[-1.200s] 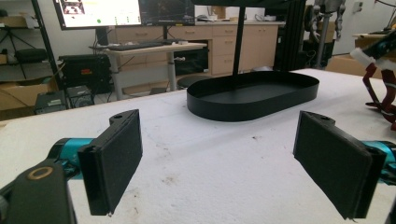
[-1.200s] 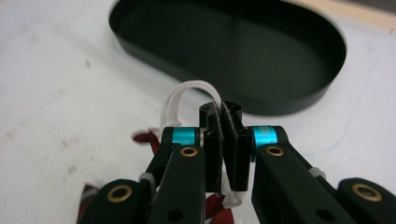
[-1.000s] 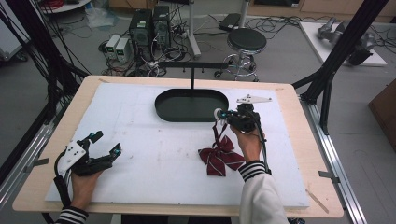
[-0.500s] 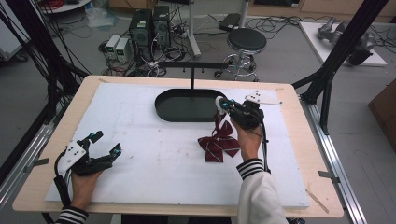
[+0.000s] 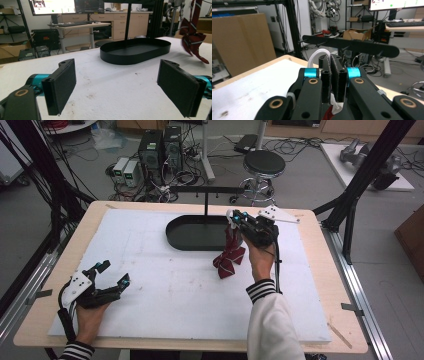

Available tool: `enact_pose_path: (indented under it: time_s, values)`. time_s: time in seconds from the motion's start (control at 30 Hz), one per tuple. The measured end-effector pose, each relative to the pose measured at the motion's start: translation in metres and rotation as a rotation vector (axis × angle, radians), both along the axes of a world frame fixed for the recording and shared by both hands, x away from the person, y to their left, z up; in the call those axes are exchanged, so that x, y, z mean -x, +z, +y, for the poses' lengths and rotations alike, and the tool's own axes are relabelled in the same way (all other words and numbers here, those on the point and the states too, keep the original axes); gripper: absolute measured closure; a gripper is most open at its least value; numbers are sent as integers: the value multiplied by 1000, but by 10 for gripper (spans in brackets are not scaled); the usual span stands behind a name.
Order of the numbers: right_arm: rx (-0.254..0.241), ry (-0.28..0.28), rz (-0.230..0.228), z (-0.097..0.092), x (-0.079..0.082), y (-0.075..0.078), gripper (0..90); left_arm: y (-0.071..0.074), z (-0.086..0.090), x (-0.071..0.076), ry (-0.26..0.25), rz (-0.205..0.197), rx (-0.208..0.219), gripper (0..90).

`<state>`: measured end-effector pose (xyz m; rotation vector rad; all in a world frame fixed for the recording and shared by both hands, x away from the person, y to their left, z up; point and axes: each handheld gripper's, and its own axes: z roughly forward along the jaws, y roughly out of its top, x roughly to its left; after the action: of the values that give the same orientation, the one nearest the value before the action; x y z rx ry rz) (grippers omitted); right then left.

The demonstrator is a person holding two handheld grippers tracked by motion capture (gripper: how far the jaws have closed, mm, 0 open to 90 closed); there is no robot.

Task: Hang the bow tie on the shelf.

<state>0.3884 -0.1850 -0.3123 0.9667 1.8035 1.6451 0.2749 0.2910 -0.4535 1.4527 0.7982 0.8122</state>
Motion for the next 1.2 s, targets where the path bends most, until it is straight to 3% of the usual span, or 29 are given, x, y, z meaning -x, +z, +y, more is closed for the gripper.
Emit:
enact_pose_path:
  time_s: [0.13,0.33,0.5,1.0,1.2]
  values:
    - [-7,-5,-23,8,-7,7,872,0,0,0,-2,-1,4,158]
    - [27,-15,-37,19,-18,16,872,0,0,0,-2,0,6,158]
    - [46,-28,-31,24,-25,20,872,0,0,0,-3,-1,8,158]
    - [10,-75,-24,29,-64,28,871,0,1,-2,-4,14,16,157]
    - [40,-91,-30,45,-79,35,871,0,1,-1,-2,8,18,157]
